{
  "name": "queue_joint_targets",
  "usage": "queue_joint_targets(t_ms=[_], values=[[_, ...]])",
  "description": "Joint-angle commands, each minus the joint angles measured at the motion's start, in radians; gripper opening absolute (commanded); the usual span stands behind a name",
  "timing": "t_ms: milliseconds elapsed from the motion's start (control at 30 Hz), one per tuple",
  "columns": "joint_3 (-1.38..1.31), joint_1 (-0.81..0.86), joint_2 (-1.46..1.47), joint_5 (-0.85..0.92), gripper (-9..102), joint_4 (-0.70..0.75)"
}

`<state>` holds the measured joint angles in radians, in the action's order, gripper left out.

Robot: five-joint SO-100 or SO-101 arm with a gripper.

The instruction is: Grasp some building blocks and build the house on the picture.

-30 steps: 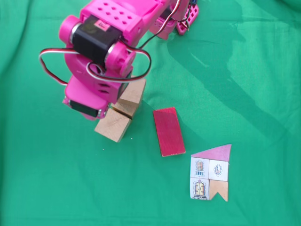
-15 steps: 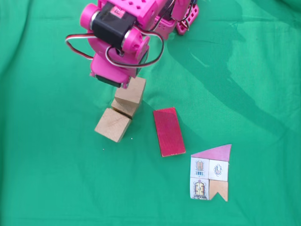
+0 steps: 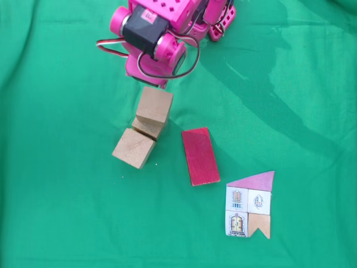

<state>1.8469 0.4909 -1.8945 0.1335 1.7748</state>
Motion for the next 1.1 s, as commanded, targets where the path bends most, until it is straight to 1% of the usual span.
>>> queue_joint_targets(t_ms=[0, 133, 500, 1067], values=[[-0.009, -0.008, 0.061, 0.002, 0, 0.035], [-0.021, -0.008, 0.137, 0.003, 0, -0.014], [-0.025, -0.008, 0.232, 0.003, 0, -0.169], [-0.081, -0.009, 0.235, 0.003, 0, -0.186]])
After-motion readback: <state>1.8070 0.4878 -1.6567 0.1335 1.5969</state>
